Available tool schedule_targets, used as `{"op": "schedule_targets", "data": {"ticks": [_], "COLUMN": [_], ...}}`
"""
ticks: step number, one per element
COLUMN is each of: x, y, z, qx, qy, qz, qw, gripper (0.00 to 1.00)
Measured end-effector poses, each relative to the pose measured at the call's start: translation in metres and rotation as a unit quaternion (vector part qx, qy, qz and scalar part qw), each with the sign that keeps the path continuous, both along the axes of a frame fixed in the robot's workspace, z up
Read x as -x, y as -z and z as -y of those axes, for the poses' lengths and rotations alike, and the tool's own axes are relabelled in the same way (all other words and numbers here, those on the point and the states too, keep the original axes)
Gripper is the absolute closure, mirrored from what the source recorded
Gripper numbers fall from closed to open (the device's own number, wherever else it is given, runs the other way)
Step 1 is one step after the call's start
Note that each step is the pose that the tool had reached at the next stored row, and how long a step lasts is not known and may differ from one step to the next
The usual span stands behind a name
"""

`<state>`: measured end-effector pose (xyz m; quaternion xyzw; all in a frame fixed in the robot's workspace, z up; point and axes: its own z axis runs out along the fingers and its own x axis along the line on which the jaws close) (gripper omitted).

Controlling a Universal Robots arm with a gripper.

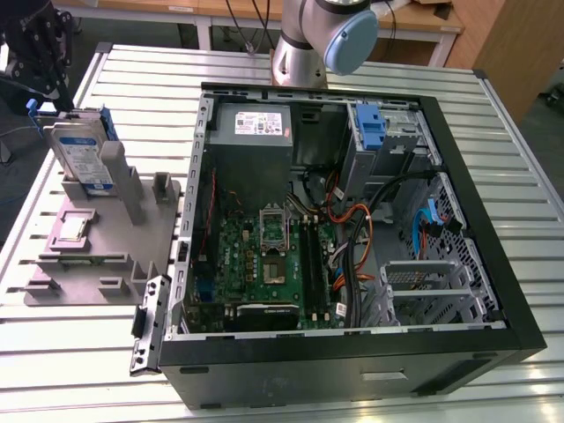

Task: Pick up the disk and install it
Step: 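Pick up the disk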

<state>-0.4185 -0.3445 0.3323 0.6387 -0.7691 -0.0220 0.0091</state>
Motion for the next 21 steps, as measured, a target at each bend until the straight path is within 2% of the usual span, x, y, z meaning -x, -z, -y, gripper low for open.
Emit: {"op": "schedule_targets", "data": {"ticks": [17, 19, 20, 21], "x": [0.0, 0.0, 0.0, 0.0], "y": [0.0004, 0.0004, 0.0004, 0.0004], "z": [0.0, 0.0, 0.0, 0.0], "qx": [0.0, 0.0, 0.0, 0.0], "qy": [0.0, 0.0, 0.0, 0.0], "qz": [0.0, 0.0, 0.0, 0.0], "qw": [1.0, 1.0, 1.0, 1.0], "gripper": [0.89, 0.89, 0.83, 0.83]}}
